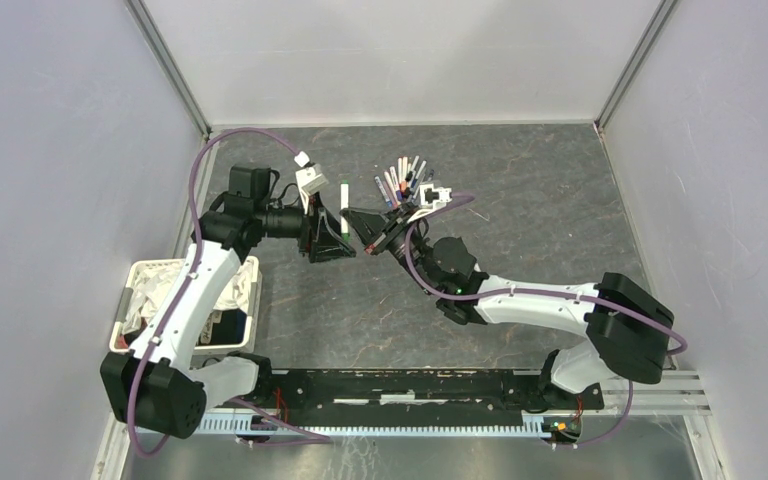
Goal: Open the pen caps
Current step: Pick up the pen from the center of the board.
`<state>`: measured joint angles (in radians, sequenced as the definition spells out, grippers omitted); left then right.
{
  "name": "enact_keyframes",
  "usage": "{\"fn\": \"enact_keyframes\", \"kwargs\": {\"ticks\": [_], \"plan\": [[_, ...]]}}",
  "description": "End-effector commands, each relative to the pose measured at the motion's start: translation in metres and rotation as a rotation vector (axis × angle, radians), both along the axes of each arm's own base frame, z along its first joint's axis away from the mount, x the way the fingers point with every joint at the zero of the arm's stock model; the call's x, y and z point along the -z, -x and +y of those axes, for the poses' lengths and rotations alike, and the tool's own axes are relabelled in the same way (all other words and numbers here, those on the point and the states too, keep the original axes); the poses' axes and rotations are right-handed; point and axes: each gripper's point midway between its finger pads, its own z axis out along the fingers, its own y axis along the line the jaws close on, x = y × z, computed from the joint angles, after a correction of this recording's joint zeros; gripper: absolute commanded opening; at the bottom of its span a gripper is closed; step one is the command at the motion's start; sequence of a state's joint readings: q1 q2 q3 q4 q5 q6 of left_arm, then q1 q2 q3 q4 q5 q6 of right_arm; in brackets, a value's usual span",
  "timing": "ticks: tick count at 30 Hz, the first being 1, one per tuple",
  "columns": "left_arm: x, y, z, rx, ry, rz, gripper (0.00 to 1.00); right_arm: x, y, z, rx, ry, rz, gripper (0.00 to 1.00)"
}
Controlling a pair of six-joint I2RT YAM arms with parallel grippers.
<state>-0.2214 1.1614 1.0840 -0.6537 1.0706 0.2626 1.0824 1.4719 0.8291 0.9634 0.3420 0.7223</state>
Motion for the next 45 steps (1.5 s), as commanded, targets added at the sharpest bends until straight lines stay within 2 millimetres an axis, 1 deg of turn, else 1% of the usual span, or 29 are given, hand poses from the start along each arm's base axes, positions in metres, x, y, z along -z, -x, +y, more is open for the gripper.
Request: {"fn": "enact_keyframes", "kwargs": {"ticks": [1,3,4,6,7,9,12,14,15,16,18,19,21,22,24,26,27,28,29,30,32,34,36,38,40,43,45], "plan": [[-0.013,0.009,-0.004,0.026,0.046,-0.023,0.66,-0.026,0.007,0.003,-0.016,-0.083,-0.026,0.0],[-0.012,0.01,-0.003,0.024,0.042,-0.024,0.58,-0.026,0.007,0.003,-0.012,-0.081,-0.029,0.0],[-0.01,0.01,-0.002,0.02,0.037,-0.028,0.51,-0.026,0.008,0.003,-0.011,-0.081,-0.027,0.0],[-0.006,0.007,0.0,0.002,0.019,-0.037,0.31,-0.026,0.009,0.002,-0.009,-0.082,-0.026,0.0],[-0.005,0.005,0.001,-0.01,0.009,-0.045,0.24,-0.025,0.01,0.001,-0.007,-0.08,-0.023,0.0],[-0.002,0.002,0.004,-0.034,-0.016,-0.071,0.14,-0.024,0.011,0.0,-0.001,-0.075,-0.024,0.0],[0.002,-0.004,0.009,-0.067,-0.055,-0.106,0.03,-0.019,0.01,-0.002,0.006,-0.055,-0.011,0.0],[0.005,-0.007,0.014,-0.082,-0.086,-0.13,0.02,-0.014,0.009,-0.006,0.022,-0.032,0.008,0.0],[0.007,-0.009,0.016,-0.09,-0.108,-0.154,0.02,-0.013,0.008,-0.01,0.035,-0.019,0.017,0.02],[0.01,-0.011,0.02,-0.097,-0.133,-0.173,0.02,-0.009,0.006,-0.014,0.051,0.004,0.031,0.06],[0.018,-0.014,0.028,-0.1,-0.196,-0.223,0.02,-0.011,0.001,-0.021,0.05,0.037,0.048,0.18],[0.024,-0.014,0.032,-0.086,-0.232,-0.256,0.02,-0.012,-0.004,-0.024,0.038,0.052,0.06,0.26],[0.036,-0.013,0.043,-0.06,-0.316,-0.327,0.02,-0.017,-0.013,-0.027,-0.027,0.103,0.077,0.42],[0.043,-0.011,0.05,-0.039,-0.366,-0.369,0.02,-0.015,-0.016,-0.028,-0.07,0.147,0.091,0.45],[0.054,-0.007,0.065,0.003,-0.472,-0.444,0.02,-0.012,-0.021,-0.029,-0.162,0.23,0.113,0.5],[0.066,-0.001,0.079,0.06,-0.571,-0.478,0.02,-0.011,-0.023,-0.03,-0.253,0.307,0.126,0.54],[0.071,0.003,0.085,0.093,-0.612,-0.497,0.02,-0.003,-0.024,-0.029,-0.291,0.356,0.151,0.56],[0.074,0.006,0.091,0.126,-0.649,-0.52,0.02,-0.004,-0.023,-0.026,-0.339,0.396,0.153,0.57],[0.077,0.009,0.095,0.159,-0.681,-0.546,0.02,0.006,-0.021,-0.021,-0.389,0.445,0.178,0.58],[0.079,0.012,0.1,0.188,-0.713,-0.576,0.02,0.01,-0.016,-0.016,-0.448,0.48,0.193,0.59],[0.083,0.014,0.109,0.258,-0.781,-0.668,0.02,0.029,-0.007,-0.005,-0.561,0.53,0.266,0.59],[0.08,0.014,0.116,0.304,-0.834,-0.762,0.02,0.043,0.003,0.006,-0.642,0.547,0.309,0.58],[0.074,0.014,0.118,0.335,-0.861,-0.842,0.02,0.053,0.014,0.018,-0.688,0.564,0.32,0.58],[0.067,0.014,0.118,0.348,-0.865,-0.899,0.02,0.059,0.027,0.029,-0.746,0.568,0.325,0.59],[0.064,0.015,0.117,0.362,-0.869,-0.924,0.02,0.063,0.039,0.04,-0.808,0.562,0.336,0.58],[0.065,0.016,0.12,0.382,-0.886,-0.937,0.02,0.064,0.054,0.05,-0.872,0.543,0.33,0.58],[0.067,0.018,0.122,0.401,-0.9,-0.946,0.02,0.063,0.06,0.054,-0.901,0.535,0.32,0.58]]}}
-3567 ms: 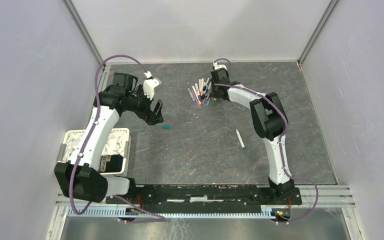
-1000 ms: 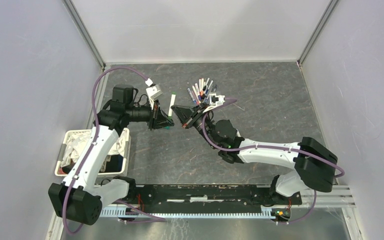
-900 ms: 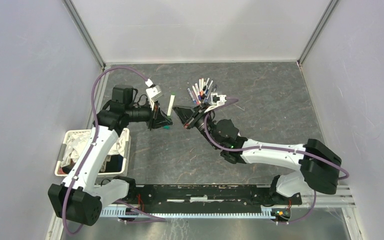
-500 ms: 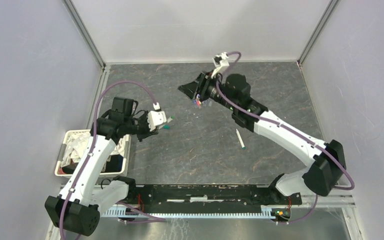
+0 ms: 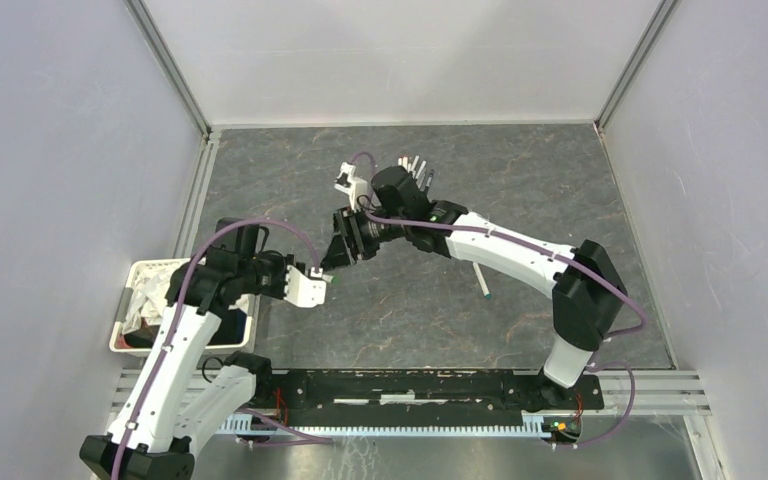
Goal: Open the pen caps
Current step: Pick up the pen from the center of the board, then open the pen cap from the pen.
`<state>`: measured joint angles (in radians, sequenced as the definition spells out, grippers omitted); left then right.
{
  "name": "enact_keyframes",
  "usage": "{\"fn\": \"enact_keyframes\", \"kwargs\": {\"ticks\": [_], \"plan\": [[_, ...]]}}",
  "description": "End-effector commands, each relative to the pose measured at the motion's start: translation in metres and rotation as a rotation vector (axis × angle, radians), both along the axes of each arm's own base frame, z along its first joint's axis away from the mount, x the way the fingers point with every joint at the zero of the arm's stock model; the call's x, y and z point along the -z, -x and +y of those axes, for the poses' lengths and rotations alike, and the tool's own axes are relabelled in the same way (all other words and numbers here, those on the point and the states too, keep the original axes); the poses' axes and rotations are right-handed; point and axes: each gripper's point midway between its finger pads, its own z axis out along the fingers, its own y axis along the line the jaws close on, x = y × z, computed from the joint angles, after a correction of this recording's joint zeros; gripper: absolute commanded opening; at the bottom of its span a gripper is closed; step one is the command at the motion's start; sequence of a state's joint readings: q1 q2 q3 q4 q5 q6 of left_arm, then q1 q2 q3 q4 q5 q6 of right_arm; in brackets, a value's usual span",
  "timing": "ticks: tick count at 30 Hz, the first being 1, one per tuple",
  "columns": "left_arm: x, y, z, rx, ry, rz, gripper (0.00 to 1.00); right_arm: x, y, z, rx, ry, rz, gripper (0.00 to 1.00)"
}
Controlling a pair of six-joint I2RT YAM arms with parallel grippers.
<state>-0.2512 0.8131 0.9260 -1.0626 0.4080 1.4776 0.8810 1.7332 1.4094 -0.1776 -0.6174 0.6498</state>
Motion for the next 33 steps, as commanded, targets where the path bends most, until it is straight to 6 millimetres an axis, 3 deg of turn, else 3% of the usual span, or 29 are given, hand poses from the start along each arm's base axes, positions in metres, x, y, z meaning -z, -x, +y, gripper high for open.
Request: {"fn": "enact_keyframes", "kwargs": {"ticks": [1,14,20,23,26,27,29,31,33], "plan": [[-0.001,0.0,0.005,0.095,-0.089,-0.07,0.02,-0.036,0.019,0.011,-0.109,-0.115,-0.02,0.58],[0.0,0.003,0.006,0.139,-0.117,-0.102,0.02,-0.008,0.043,0.036,-0.165,-0.079,0.051,0.57],[0.004,0.003,0.006,0.133,-0.113,-0.078,0.02,-0.007,0.047,0.045,-0.182,-0.101,0.075,0.54],[0.004,0.003,0.004,0.127,-0.102,-0.069,0.02,-0.004,0.048,0.049,-0.188,-0.1,0.081,0.4],[0.002,0.004,0.001,0.121,-0.078,-0.059,0.02,0.0,0.047,0.049,-0.194,-0.095,0.081,0.0],[0.0,0.005,0.0,0.119,-0.064,-0.053,0.04,0.001,0.047,0.048,-0.197,-0.092,0.078,0.0],[-0.003,0.01,-0.006,0.111,-0.024,-0.017,0.22,0.002,0.047,0.044,-0.218,-0.088,0.066,0.0],[-0.006,0.02,-0.012,0.1,0.029,0.059,0.48,0.002,0.047,0.036,-0.24,-0.093,0.041,0.0],[-0.009,0.03,-0.018,0.099,0.071,0.143,0.64,0.005,0.047,0.023,-0.259,-0.096,0.028,0.0]]}}
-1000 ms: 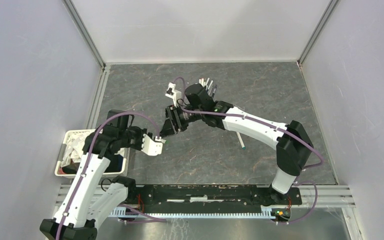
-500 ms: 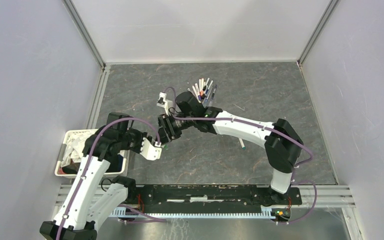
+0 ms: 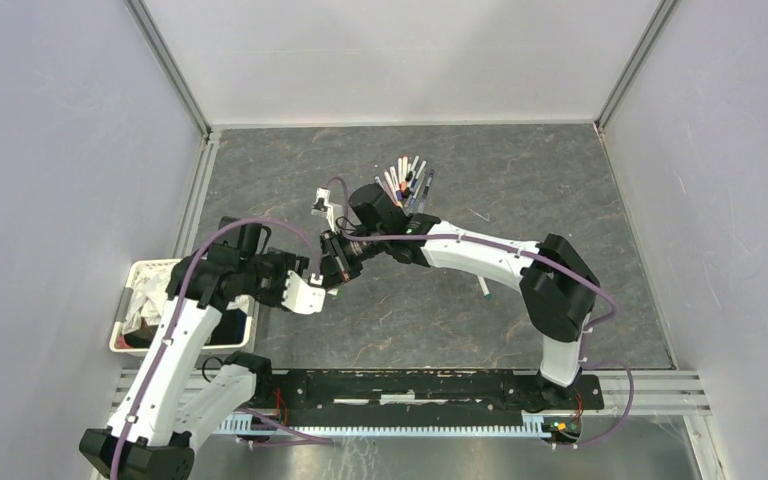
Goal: Open the pen caps
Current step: Open the pen cap from the pen.
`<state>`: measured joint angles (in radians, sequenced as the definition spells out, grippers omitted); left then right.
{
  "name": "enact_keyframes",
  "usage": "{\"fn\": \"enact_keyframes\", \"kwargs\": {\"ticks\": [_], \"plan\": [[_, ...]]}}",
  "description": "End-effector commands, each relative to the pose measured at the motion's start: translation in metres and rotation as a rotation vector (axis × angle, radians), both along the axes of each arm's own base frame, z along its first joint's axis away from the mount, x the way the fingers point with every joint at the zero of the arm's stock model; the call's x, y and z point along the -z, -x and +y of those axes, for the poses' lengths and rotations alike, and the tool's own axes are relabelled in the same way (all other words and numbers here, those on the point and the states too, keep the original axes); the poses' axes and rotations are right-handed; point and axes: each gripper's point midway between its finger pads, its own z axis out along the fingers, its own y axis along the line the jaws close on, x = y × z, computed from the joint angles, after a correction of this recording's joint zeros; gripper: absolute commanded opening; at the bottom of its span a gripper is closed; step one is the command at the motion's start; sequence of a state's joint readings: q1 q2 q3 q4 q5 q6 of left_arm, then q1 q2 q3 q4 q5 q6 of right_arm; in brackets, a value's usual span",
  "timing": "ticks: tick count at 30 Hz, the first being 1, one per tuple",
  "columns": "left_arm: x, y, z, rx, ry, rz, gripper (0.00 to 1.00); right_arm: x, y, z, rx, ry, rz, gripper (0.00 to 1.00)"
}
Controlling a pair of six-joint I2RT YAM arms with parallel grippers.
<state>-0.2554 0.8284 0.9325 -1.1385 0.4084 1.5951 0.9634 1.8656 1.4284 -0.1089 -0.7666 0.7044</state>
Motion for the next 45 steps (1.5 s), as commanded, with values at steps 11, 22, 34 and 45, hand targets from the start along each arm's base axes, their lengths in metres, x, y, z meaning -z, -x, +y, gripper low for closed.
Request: {"fn": "enact_keyframes", "kwargs": {"ticks": [11,22,34,45], "plan": [[-0.028,0.044,-0.038,0.052,0.225,0.266,0.72,-0.021,0.016,-0.042,-0.202,-0.149,-0.188,0.0],[-0.023,0.032,-0.04,0.026,0.22,0.286,0.53,-0.026,0.014,-0.039,-0.211,-0.168,-0.199,0.0],[-0.008,0.025,-0.039,-0.006,0.211,0.313,0.31,-0.028,0.007,-0.032,-0.188,-0.167,-0.197,0.0],[-0.011,0.025,-0.044,0.011,0.226,0.319,0.02,-0.024,0.007,-0.02,-0.191,-0.175,-0.184,0.41]]}}
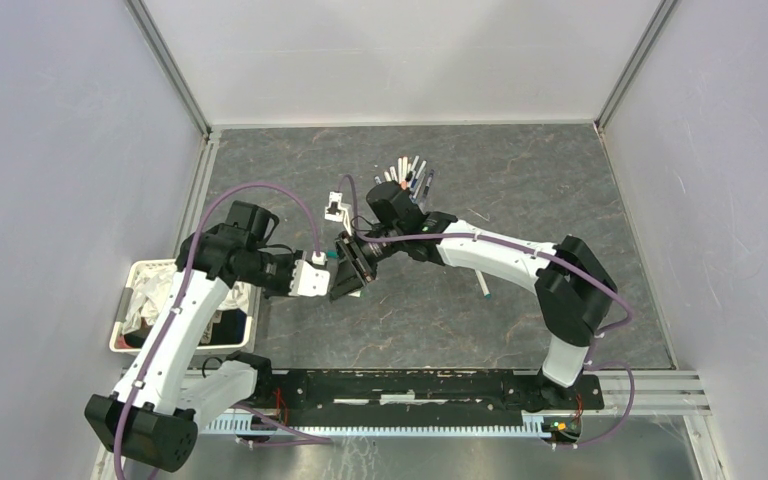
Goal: Open the pen caps
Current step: Open the pen cap from the pen, then place the pen cap at the center of the board, then place the pen at the center of the board.
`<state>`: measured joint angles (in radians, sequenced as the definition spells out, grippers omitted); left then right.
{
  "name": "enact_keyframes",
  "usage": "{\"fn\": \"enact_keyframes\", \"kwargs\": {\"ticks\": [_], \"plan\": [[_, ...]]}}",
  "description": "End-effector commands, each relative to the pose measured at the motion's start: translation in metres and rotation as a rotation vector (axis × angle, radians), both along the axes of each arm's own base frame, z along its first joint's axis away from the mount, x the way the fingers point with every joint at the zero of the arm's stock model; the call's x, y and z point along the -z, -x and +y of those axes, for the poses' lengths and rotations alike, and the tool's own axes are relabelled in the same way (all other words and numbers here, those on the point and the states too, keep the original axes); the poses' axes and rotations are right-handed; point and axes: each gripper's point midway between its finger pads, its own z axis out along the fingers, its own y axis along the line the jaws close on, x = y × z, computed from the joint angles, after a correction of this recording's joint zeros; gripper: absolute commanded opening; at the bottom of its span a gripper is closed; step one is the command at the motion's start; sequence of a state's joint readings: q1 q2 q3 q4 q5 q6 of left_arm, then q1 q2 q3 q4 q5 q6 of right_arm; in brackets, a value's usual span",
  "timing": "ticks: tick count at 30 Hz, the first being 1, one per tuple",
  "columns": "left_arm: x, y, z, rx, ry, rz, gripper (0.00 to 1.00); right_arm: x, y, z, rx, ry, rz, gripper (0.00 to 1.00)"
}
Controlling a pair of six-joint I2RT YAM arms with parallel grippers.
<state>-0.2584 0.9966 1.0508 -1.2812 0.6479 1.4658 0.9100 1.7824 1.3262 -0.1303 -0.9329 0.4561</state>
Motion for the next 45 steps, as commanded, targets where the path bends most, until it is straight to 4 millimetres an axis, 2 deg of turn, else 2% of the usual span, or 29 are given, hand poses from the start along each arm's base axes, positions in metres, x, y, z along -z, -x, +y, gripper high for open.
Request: {"fn": "enact_keyframes", "kwargs": {"ticks": [1,6,13,17,20,26,29,32,35,36,39,43,45], "plan": [[-0.007,-0.001,-0.007,0.001,0.032,0.002,0.02,-0.023,-0.002,0.021,-0.025,-0.092,-0.048,0.43],[-0.008,-0.003,-0.004,-0.006,0.016,-0.001,0.02,-0.019,-0.002,0.027,-0.031,-0.096,-0.033,0.41],[-0.01,-0.007,-0.004,-0.005,0.01,-0.012,0.02,-0.009,0.001,0.018,-0.048,-0.068,-0.048,0.25],[-0.006,-0.018,0.006,-0.005,-0.06,-0.045,0.02,0.008,-0.005,-0.008,-0.031,-0.023,-0.052,0.0],[-0.002,-0.035,0.016,-0.03,-0.135,-0.086,0.02,0.021,-0.01,-0.032,-0.002,0.023,-0.062,0.0],[0.015,-0.068,0.037,-0.096,-0.276,-0.115,0.02,0.054,0.006,-0.073,0.005,0.125,-0.081,0.0],[0.018,-0.081,0.04,-0.137,-0.299,-0.119,0.02,0.069,0.006,-0.093,0.044,0.196,-0.1,0.0],[0.021,-0.086,0.032,-0.176,-0.255,-0.103,0.02,0.078,-0.015,-0.116,0.159,0.26,-0.137,0.0],[0.031,-0.088,0.016,-0.233,-0.158,-0.041,0.02,0.081,-0.057,-0.149,0.374,0.322,-0.198,0.0],[0.037,-0.093,0.011,-0.259,-0.132,-0.028,0.02,0.084,-0.075,-0.166,0.478,0.366,-0.225,0.0],[0.062,-0.098,0.004,-0.306,-0.122,0.031,0.02,0.092,-0.112,-0.217,0.727,0.468,-0.266,0.0],[0.093,-0.103,-0.004,-0.327,-0.151,0.07,0.02,0.098,-0.145,-0.281,0.988,0.595,-0.338,0.0],[0.107,-0.106,-0.008,-0.342,-0.165,0.09,0.02,0.105,-0.153,-0.308,1.085,0.675,-0.372,0.0]]}}
